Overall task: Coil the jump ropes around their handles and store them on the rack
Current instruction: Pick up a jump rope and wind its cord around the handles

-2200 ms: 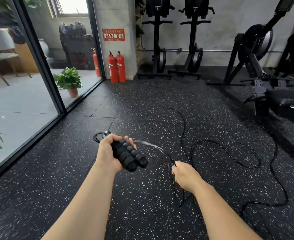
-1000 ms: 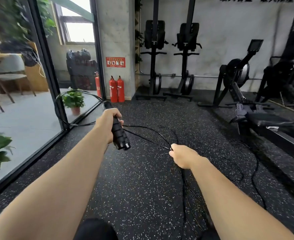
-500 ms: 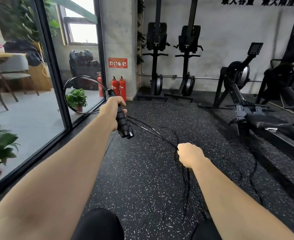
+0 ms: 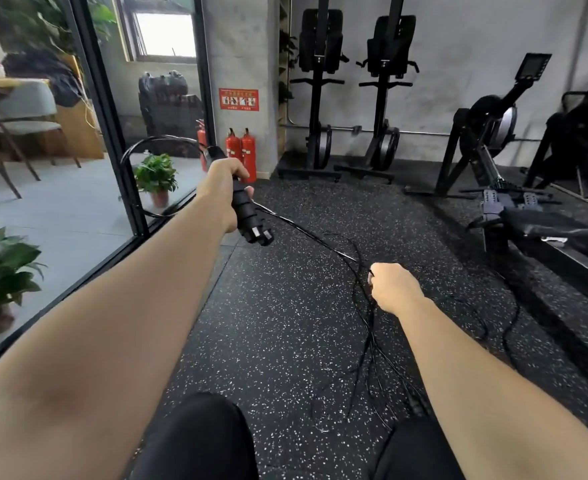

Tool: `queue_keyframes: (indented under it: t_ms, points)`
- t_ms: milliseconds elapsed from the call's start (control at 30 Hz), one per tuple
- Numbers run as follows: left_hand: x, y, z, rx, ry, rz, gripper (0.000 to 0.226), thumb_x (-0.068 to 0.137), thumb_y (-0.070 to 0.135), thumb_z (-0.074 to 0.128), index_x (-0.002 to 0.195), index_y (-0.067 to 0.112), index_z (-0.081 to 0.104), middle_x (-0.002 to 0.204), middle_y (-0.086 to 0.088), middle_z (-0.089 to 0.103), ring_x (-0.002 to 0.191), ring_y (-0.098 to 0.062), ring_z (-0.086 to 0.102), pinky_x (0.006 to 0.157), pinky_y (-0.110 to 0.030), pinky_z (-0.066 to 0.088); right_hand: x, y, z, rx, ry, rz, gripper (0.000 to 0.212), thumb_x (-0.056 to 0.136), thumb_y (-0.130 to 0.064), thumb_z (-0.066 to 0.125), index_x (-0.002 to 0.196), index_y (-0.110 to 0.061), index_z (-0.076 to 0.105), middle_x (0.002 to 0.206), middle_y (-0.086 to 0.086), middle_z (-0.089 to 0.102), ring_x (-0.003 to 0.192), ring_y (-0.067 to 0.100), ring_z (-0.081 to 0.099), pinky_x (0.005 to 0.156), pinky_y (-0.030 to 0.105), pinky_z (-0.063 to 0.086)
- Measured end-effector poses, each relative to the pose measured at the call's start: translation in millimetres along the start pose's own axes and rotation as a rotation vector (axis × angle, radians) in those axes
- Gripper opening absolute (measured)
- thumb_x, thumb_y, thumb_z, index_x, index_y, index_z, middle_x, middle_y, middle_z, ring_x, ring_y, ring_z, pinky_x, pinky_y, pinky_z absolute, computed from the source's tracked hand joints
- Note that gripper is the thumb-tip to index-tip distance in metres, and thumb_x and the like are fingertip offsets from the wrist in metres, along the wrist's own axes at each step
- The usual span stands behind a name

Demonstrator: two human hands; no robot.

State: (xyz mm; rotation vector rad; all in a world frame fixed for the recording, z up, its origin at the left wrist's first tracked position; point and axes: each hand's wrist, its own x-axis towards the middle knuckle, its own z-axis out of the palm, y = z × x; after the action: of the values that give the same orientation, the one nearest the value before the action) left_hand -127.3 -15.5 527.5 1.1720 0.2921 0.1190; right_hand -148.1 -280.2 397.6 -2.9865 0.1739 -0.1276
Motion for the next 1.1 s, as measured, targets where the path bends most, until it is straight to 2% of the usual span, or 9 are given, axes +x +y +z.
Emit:
queue_keyframes:
  t_ms: [100,167,300,367,433,533,867,1033,1100]
  points:
    - [-1.3,2.1,10.7,-0.088,-0.068,-0.029,0.014,0.076,0.004,0.056,0.077,0.014,0.045,0.066,0.001,0.050,0.059,-0.016,0.053,0.076,-0.029,0.048,4.5,0.7,8.2,0.021,-0.081,0.025,0.021,0.093,-0.007,0.046,0.074,-0.015,0.047,0.099,0.010,0.062,0.085,0.028,0.057,0.067,0.032,0.042]
    - [-4.0,1.7,20.3,-0.136,-0.121,-0.062,0.014,0.077,0.004,0.055,0.074,0.013,0.046,0.060,0.000,0.051,0.059,-0.017,0.053,0.077,-0.029,0.049,7.4,-2.2,10.3,0.083,-0.146,0.054,0.018,0.093,-0.008,0.045,0.103,-0.014,0.058,0.112,0.010,0.061,0.097,0.029,0.059,0.074,0.033,0.046]
    - [-9.6,-6.9,43.7,-0.127,-0.225,-0.135,0.016,0.072,0.004,0.058,0.084,0.010,0.049,0.071,-0.002,0.055,0.055,-0.018,0.057,0.064,-0.028,0.054,18.0,-29.8,-4.7,0.486,-0.108,-0.042,0.049,0.093,-0.006,0.043,0.142,-0.013,0.041,0.137,0.007,0.052,0.121,0.026,0.051,0.101,0.040,0.043]
    - [-14.3,-13.4,56.3,-0.094,-0.267,-0.152,0.013,0.073,0.005,0.058,0.081,0.009,0.049,0.073,-0.002,0.053,0.056,-0.018,0.057,0.064,-0.028,0.053,20.7,-55.5,-23.6,0.779,-0.060,-0.097,0.048,0.091,0.001,0.041,0.138,-0.008,0.045,0.129,0.008,0.057,0.112,0.021,0.054,0.095,0.031,0.043]
    - [-18.9,-17.0,65.8,-0.082,-0.294,-0.153,0.011,0.076,0.005,0.057,0.078,0.010,0.048,0.073,-0.002,0.051,0.059,-0.018,0.056,0.065,-0.027,0.051,17.9,-79.0,-40.0,1.021,-0.065,-0.165,0.030,0.091,0.005,0.038,0.114,-0.002,0.056,0.093,0.011,0.063,0.079,0.016,0.054,0.069,0.023,0.043]
    - [-19.3,-12.2,69.2,-0.111,-0.283,-0.136,0.010,0.077,0.006,0.057,0.078,0.011,0.048,0.075,-0.001,0.050,0.059,-0.017,0.056,0.066,-0.027,0.050,18.6,-86.5,-36.2,1.155,-0.156,-0.139,0.025,0.093,0.002,0.032,0.085,-0.009,0.053,0.064,0.003,0.045,0.056,0.014,0.038,0.055,0.026,0.033]
    - [0.5,-8.3,31.1,-0.206,-0.145,-0.127,0.012,0.077,0.007,0.056,0.076,0.012,0.045,0.070,0.001,0.048,0.059,-0.016,0.053,0.064,-0.024,0.051,0.7,-33.0,45.1,0.694,-0.385,0.162,0.030,0.099,-0.007,0.026,0.083,-0.013,0.050,0.077,0.001,0.054,0.064,0.013,0.046,0.060,0.025,0.037]
    - [6.6,-13.0,14.0,-0.224,-0.089,-0.131,0.011,0.078,0.006,0.055,0.077,0.012,0.046,0.070,0.001,0.048,0.059,-0.016,0.053,0.062,-0.024,0.051,15.6,-29.0,39.8,0.857,-0.091,0.259,0.030,0.098,-0.009,0.031,0.080,-0.015,0.054,0.073,-0.001,0.045,0.064,0.016,0.041,0.075,0.040,0.041]
    - [10.8,-11.9,5.4,-0.253,-0.074,-0.131,0.010,0.076,0.006,0.055,0.078,0.012,0.047,0.072,0.000,0.049,0.058,-0.017,0.054,0.062,-0.025,0.052,20.7,-26.9,23.3,0.909,0.098,0.228,0.026,0.097,-0.010,0.037,0.087,-0.011,0.060,0.072,-0.002,0.047,0.067,0.018,0.044,0.070,0.036,0.039]
